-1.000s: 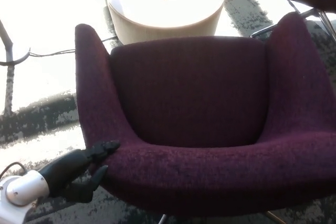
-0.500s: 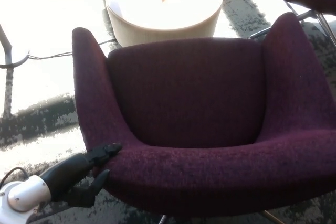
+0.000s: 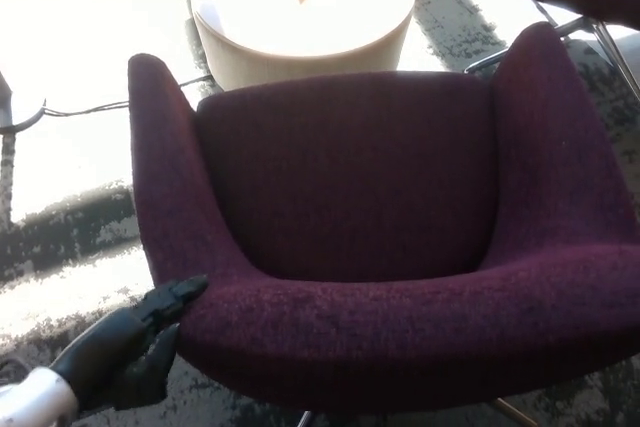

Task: The robot stands in front of a sofa and uses its left hand to push the left side of the sofa

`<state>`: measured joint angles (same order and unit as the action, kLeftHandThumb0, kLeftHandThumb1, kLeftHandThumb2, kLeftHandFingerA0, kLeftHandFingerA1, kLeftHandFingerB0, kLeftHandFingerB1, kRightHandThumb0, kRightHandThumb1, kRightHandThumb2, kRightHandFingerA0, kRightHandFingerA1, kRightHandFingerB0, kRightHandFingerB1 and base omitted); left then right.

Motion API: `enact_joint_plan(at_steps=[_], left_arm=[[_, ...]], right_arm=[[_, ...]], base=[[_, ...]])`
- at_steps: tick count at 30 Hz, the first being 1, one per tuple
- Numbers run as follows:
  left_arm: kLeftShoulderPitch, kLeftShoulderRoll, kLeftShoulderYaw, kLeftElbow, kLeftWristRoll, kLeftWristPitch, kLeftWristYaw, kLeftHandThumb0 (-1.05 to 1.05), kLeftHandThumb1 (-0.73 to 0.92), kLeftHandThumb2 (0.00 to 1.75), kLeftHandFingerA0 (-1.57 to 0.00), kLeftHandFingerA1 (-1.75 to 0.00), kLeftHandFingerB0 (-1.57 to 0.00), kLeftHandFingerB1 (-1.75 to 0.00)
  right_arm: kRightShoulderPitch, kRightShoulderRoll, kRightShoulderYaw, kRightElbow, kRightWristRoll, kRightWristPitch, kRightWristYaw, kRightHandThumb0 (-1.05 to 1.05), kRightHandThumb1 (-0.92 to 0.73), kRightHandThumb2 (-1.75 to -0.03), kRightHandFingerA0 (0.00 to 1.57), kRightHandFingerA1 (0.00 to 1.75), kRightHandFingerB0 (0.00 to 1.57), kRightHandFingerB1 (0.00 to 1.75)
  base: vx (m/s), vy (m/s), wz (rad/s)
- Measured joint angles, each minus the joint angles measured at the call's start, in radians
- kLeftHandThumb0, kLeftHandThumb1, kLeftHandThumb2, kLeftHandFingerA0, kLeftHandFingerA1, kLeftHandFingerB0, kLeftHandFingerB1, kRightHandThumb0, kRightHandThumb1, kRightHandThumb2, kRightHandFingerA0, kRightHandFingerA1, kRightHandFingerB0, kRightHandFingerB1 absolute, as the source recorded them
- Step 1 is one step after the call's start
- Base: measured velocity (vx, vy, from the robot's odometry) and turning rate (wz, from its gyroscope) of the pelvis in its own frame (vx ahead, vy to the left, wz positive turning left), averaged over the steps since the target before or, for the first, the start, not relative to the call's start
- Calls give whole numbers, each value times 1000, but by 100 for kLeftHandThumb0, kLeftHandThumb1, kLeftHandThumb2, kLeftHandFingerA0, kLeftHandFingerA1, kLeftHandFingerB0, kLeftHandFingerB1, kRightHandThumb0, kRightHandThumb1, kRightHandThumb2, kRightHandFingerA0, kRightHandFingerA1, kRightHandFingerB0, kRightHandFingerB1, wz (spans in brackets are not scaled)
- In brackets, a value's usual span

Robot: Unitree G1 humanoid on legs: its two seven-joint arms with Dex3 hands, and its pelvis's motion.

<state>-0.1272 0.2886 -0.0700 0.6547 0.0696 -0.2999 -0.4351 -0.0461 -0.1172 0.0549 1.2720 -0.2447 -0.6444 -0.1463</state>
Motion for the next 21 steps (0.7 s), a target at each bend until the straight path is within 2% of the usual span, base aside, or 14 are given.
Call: enact_joint_plan(at_steps=[1, 6, 7, 10, 11, 13, 15, 18, 21], left_arm=[[16, -7, 13, 8, -4, -13, 10, -86, 88, 125, 0, -16, 0, -16], [97, -42, 128, 54, -40, -75, 64, -86, 88, 125, 0, -16, 0, -16], [103, -47, 138, 59, -44, -82, 70, -93, 90, 124, 0, -10, 0, -8], [149, -65, 214, 62, -85, -116, 70, -93, 90, 124, 0, -16, 0, -12], [166, -68, 238, 67, -99, -129, 69, -92, 90, 121, -2, -19, -2, -14], [210, -75, 289, 104, -134, -159, 61, -92, 87, 119, -3, -18, -3, -17], [235, -84, 318, 144, -157, -173, 47, -93, 87, 120, -2, -17, -2, -17], [264, -90, 331, 224, -172, -201, 30, -91, 92, 125, 0, -13, 0, -12], [265, -92, 325, 293, -172, -218, 21, -84, 92, 126, 0, -18, 0, -14]], right_arm=[[2, 0, 0, 0, 0, 0, 0, -59, -77, -63, 60, 45, 56, 42], [2, -1, 1, 0, -1, 0, -3, -59, -77, -63, 60, 45, 56, 42], [1, 0, 2, 0, -1, 0, -4, -58, -77, -63, 70, 54, 55, 42], [0, 2, -1, -1, 0, -1, -3, -59, -77, -63, 72, 50, 56, 42], [2, 3, -1, -1, 0, -1, -2, -59, -77, -63, 65, 46, 57, 42], [14, 4, -1, 0, 1, -1, -2, -59, -78, -64, 62, 44, 55, 41], [21, 5, 3, 1, -1, -1, -3, -59, -78, -64, 61, 44, 54, 41], [28, 5, 16, 2, -7, -1, -7, -59, -78, -64, 72, 49, 55, 41], [29, 5, 18, 4, -7, -1, -7, -63, -79, -63, 69, 46, 57, 41]], base=[[0, 0, 0], [0, 0, 0], [0, 0, 7], [0, 0, 0], [0, 0, 0], [0, 0, 0], [0, 0, 0], [0, 0, 0], [0, 0, 0]])
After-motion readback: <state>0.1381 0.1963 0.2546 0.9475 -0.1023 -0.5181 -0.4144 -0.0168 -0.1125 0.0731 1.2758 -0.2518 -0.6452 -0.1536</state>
